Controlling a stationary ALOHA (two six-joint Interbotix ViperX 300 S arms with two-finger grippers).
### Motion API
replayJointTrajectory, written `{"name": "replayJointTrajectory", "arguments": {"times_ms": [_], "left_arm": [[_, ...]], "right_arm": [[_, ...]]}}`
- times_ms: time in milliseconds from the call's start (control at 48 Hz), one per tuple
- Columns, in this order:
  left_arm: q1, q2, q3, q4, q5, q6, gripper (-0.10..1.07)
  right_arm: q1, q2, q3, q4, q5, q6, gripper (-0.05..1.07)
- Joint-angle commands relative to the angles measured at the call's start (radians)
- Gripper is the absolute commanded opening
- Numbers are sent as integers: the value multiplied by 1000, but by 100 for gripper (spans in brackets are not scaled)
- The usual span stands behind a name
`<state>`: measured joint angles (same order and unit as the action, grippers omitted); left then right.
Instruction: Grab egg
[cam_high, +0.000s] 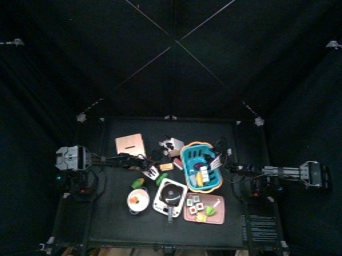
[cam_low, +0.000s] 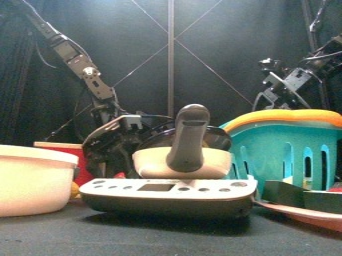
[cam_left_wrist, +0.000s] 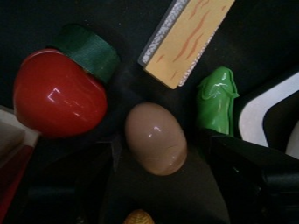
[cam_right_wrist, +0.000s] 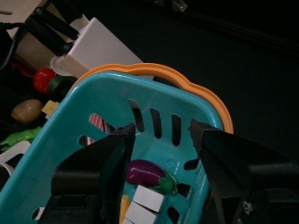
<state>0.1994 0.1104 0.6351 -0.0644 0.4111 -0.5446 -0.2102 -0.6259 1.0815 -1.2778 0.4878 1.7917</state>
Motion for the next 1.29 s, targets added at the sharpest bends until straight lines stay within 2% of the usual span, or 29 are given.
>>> {"name": "replayJointTrajectory", "arguments": {"times_ms": [0,125,229,479,938,1146,1271], "left_arm": [[8,-5,-8,2,-3,-2,87],[8,-6,-5,2,5,0,77],[3,-12,-5,6,21,5,73],[-2,-44,-5,38,83,6,73],[-2,-71,-11,78,83,9,73],[-25,-118,-5,158,83,9,73],[-38,-127,-2,176,86,12,73]], "right_arm": [[-3,-3,-9,-3,0,-2,87],[-3,-3,-9,-3,0,-2,87],[-3,-3,-9,-3,0,-2,87],[-3,-3,-8,-3,-2,-2,87],[-8,-3,-8,8,0,-3,87],[-9,-3,-6,9,0,-3,87],[-9,-3,-6,11,-2,-3,87]]}}
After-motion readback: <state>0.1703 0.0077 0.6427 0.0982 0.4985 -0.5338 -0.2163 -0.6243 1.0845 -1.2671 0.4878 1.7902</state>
